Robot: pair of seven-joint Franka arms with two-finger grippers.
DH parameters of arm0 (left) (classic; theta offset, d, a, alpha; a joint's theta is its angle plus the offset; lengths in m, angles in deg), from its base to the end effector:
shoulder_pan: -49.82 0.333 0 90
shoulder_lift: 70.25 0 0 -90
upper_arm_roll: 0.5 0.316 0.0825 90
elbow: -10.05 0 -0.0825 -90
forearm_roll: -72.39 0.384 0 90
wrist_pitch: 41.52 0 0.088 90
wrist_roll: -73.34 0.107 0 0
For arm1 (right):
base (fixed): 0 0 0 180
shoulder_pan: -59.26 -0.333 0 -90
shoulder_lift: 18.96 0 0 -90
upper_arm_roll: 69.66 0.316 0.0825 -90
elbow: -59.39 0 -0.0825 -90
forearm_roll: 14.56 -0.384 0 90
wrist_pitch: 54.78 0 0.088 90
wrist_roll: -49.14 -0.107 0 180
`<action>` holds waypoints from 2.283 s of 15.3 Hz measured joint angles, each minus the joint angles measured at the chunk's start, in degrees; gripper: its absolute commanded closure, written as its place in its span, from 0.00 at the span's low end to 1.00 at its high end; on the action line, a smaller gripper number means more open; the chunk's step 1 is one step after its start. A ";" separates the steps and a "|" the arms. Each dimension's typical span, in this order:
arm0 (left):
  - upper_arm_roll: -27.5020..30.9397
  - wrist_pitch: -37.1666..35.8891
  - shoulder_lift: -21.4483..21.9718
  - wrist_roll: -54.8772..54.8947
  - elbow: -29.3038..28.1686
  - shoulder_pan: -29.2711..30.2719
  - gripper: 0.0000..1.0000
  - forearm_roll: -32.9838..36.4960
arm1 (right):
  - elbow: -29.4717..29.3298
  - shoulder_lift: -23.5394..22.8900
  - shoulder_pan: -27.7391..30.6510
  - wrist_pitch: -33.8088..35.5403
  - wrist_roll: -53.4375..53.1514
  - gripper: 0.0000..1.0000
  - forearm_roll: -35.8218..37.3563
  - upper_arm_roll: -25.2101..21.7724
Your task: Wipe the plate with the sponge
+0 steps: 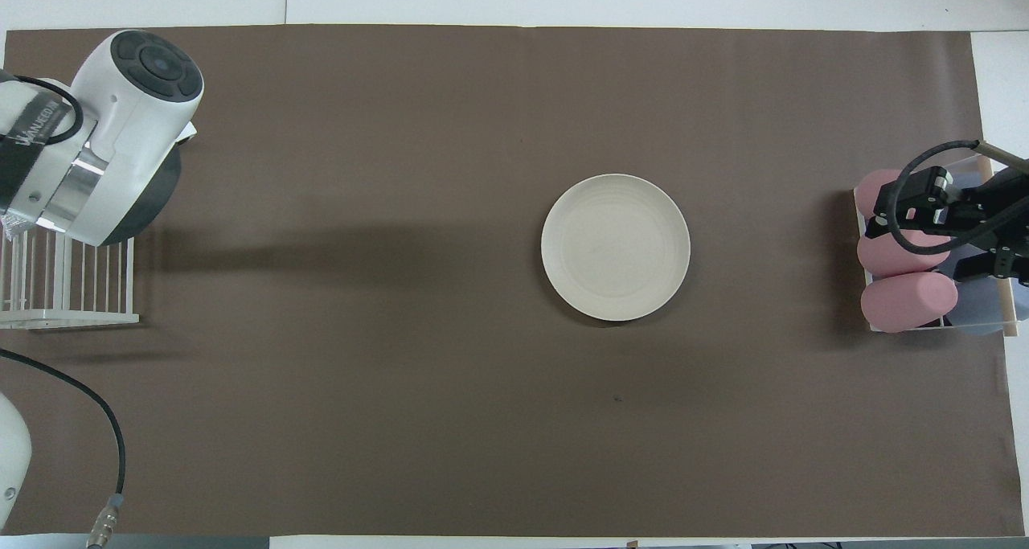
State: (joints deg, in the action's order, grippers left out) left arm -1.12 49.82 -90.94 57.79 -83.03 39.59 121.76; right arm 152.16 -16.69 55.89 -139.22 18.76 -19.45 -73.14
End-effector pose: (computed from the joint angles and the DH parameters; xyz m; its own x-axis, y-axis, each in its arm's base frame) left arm 0.6326 -0.0394 0.4209 0.9816 -0.0278 -0.1892 -0.1660 -0.6148 -0.7710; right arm 0.5309 0.0081 0.6159 0.8566 -0.4980 -0.1351 -0.5052 -0.8627 -0.0224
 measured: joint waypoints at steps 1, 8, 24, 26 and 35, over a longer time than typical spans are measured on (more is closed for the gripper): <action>-0.02 0.06 -1.23 0.00 0.34 -0.03 0.00 1.68 | 0.00 0.01 0.00 0.02 -2.19 0.00 -0.51 0.08; -0.01 1.01 -4.02 0.02 2.46 -0.03 0.05 4.11 | -0.08 0.42 -0.04 0.20 -23.96 0.00 -2.96 4.36; 0.59 -0.96 -4.05 -0.52 2.66 -0.02 1.00 4.13 | -0.90 1.83 -0.22 0.20 -64.75 0.00 -3.08 18.08; 0.58 -0.96 -3.64 -0.62 3.12 0.00 1.00 3.54 | -0.91 1.98 -0.25 0.20 -64.75 0.00 -3.08 18.57; 2.00 -11.05 3.04 -1.78 15.78 1.22 1.00 -39.04 | -0.91 2.19 -1.32 0.15 -64.75 0.00 -3.08 18.94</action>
State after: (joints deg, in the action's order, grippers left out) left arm 0.88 38.77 -87.89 56.01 -67.25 40.81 82.72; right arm 151.25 -14.50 54.57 -139.07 -45.99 -22.53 -54.20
